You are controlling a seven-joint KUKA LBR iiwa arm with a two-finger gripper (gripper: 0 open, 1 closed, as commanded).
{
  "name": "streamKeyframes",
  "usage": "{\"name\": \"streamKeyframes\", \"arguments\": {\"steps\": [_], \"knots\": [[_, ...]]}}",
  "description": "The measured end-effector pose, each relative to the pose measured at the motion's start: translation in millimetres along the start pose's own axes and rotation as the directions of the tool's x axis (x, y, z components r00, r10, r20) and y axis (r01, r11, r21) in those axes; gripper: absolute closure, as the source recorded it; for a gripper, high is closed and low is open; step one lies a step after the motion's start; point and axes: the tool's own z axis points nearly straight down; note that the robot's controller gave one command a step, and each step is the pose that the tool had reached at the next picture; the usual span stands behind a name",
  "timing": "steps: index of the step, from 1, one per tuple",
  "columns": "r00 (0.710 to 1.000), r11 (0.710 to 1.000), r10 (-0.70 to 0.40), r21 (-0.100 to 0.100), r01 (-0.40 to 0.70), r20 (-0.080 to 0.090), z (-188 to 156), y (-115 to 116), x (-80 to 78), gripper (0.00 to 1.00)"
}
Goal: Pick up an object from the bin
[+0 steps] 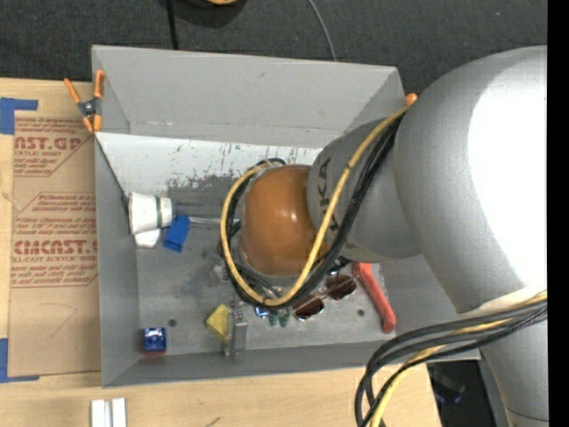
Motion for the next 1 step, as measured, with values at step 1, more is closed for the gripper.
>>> {"name": "streamKeyframes", "arguments": {"steps": [1], "knots": [[0.978,0.978,-0.209,0.003,0.209,-0.003,-2.1,0.3,19.1,1.0]]}}
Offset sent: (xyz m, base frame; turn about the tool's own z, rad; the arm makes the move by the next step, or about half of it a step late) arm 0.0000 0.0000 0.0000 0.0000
